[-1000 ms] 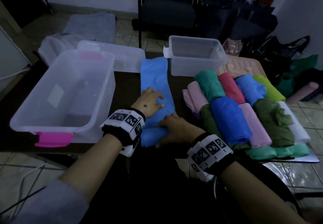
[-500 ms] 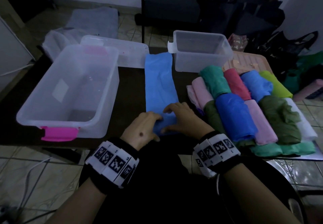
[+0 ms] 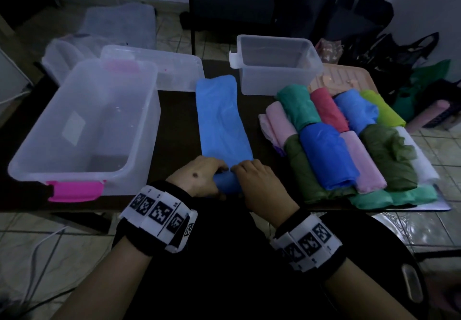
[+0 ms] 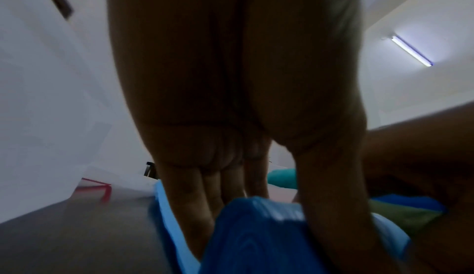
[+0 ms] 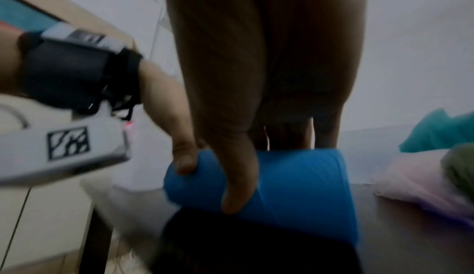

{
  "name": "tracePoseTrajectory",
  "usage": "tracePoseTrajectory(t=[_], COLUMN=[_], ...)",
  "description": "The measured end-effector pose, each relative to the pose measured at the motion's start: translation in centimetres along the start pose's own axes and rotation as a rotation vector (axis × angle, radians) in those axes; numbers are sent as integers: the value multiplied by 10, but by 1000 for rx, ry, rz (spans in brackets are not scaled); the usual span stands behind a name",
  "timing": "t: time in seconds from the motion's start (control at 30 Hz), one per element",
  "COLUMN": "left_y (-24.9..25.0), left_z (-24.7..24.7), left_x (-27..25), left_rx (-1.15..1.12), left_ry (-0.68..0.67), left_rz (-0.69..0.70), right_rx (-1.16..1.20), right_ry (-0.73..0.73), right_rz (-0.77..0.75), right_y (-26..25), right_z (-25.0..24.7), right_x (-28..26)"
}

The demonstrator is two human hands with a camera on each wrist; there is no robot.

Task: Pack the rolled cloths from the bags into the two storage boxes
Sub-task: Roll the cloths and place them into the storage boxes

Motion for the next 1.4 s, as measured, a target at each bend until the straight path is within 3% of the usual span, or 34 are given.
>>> tracePoseTrajectory(t=[0.07, 0.23, 0.4, 0.5, 0.6, 0.77, 0.93, 1.03, 1.13, 1.23, 1.4], left_y=[-1, 4, 5, 4, 2, 5, 5, 2, 2, 5, 5], left_z=[-5, -7, 4, 2, -7, -15, -9, -14, -15, -3, 7], left_x=[-1, -8, -5, -1, 4, 9, 9, 5, 0, -1, 2], left_rx=[-85, -16, 41, 48, 8, 37, 75, -13, -25, 38, 118], left_ry=[-28, 342, 329, 339, 305, 216, 71, 75, 320, 393, 396], left_rz=[-21, 88, 47, 33, 9, -31, -6, 1, 51, 64, 35], right_rx=[57, 296, 380, 434, 151, 11, -57, -29, 85, 197, 323], right_ry=[-99, -333, -438, -283, -26, 163, 213, -15, -220, -357, -405], right_rz=[-4, 8, 59, 82, 9, 33, 102, 35, 44, 51, 66], right_y=[7, 30, 49, 47, 30, -3, -11, -2, 11, 24, 42], right_z=[-7, -21, -20, -18, -18, 11, 10, -2, -16, -23, -26], right_x=[4, 36, 56, 46, 26, -1, -6, 5, 25, 48, 63])
Point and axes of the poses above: each hand's wrist, its own x-axis towards the middle knuckle, its own z-axis out of the palm, y = z × x, the point moved 3 cm from there along x, towards the middle knuckle, and after that the axes turned 14 degrees about -z, right-handed, at the moved point
